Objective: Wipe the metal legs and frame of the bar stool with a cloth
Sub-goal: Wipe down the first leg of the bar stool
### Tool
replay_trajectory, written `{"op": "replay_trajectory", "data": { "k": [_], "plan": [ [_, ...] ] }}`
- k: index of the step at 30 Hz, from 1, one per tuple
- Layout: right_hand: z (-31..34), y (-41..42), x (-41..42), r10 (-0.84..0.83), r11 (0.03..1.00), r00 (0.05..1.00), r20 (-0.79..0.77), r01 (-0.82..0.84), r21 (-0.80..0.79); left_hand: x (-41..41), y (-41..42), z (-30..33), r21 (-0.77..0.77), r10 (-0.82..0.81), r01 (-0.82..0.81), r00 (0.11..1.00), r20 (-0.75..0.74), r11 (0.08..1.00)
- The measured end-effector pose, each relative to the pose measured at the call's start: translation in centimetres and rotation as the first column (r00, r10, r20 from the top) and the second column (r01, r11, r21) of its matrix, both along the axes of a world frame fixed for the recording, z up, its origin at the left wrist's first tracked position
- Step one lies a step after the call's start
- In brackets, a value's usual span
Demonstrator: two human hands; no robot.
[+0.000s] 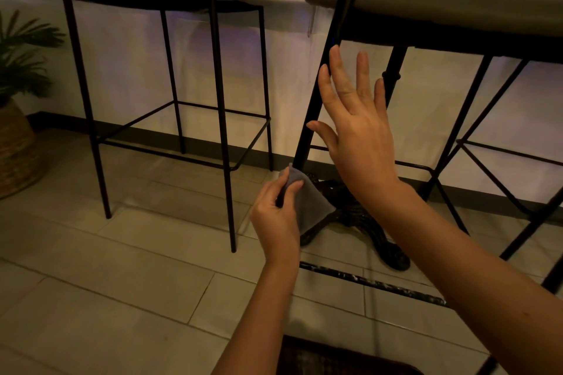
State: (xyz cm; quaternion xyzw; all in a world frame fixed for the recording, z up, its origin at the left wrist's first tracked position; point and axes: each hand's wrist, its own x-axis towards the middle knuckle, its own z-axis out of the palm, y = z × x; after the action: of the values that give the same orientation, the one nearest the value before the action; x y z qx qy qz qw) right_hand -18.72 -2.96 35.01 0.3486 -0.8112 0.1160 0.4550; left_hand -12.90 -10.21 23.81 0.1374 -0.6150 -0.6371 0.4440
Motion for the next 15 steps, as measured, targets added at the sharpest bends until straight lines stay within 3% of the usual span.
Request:
{"op": "replay_trajectory", "data": {
  "k": [10, 15],
  "plan": [
    [-7.0, 2.7, 3.6, 0.156, 0.988, 0.966, 0.206, -0.15, -0.046, 0.3, -0.5, -1.0, 0.009, -0.029, 0.028, 0.997, 0.068, 1.0],
    [-12.3, 3.4, 5.2, 0.232, 0.962, 0.923, 0.308, -0.265, 0.069, 1.0, -0.6, -0.4, 0.068, -0.092, 0.087, 0.993, 0.075, 0.994]
  ]
}}
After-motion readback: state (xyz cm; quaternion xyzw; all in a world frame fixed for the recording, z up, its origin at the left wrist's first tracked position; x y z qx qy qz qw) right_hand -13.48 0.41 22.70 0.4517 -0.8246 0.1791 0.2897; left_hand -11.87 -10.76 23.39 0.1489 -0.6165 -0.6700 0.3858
